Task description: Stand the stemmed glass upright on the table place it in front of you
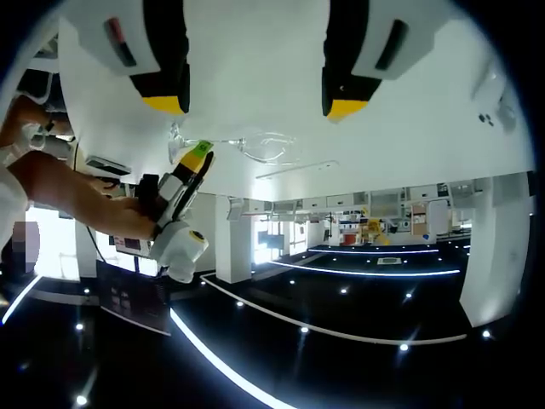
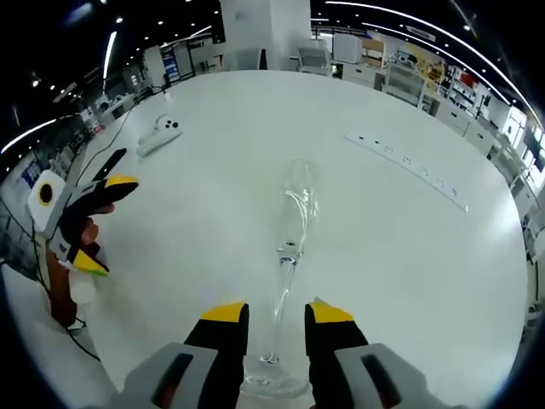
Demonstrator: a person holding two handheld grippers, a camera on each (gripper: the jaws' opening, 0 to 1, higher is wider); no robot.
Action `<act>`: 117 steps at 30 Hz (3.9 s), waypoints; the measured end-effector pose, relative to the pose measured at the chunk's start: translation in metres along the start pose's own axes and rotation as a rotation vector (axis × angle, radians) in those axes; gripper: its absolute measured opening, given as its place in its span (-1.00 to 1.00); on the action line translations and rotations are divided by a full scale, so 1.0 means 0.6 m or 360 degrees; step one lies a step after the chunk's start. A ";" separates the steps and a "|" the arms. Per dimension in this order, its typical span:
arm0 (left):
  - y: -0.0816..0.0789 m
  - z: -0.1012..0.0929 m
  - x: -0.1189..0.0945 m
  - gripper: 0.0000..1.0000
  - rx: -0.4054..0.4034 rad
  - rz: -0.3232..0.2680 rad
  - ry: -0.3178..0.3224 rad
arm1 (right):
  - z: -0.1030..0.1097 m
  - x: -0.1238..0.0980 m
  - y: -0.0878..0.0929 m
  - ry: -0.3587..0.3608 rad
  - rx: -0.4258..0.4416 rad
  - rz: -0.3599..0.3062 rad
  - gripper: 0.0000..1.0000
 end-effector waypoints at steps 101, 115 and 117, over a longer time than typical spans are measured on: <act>-0.007 -0.002 -0.004 0.25 -0.0004 -0.0050 0.0015 | 0.003 0.039 -0.001 0.0011 -0.0033 0.0362 -0.44; -0.006 -0.002 -0.003 0.25 -0.0007 -0.0049 0.0021 | -0.003 0.042 -0.004 0.0023 -0.0042 0.0427 -0.44; -0.007 -0.001 -0.004 0.25 -0.0009 -0.0054 0.0018 | -0.001 0.043 -0.005 0.0018 -0.0043 0.0430 -0.44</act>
Point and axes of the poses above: the point that each gripper's makers call its tool centre point, and the gripper's own axes: x roughly forward along the fingers, z roughly to its left, y roughly out of its underside, the point moved 5 cm from there along -x, roughly backward along the fingers, and after that the axes turned 1 degree about -z, right-handed, at the moved point
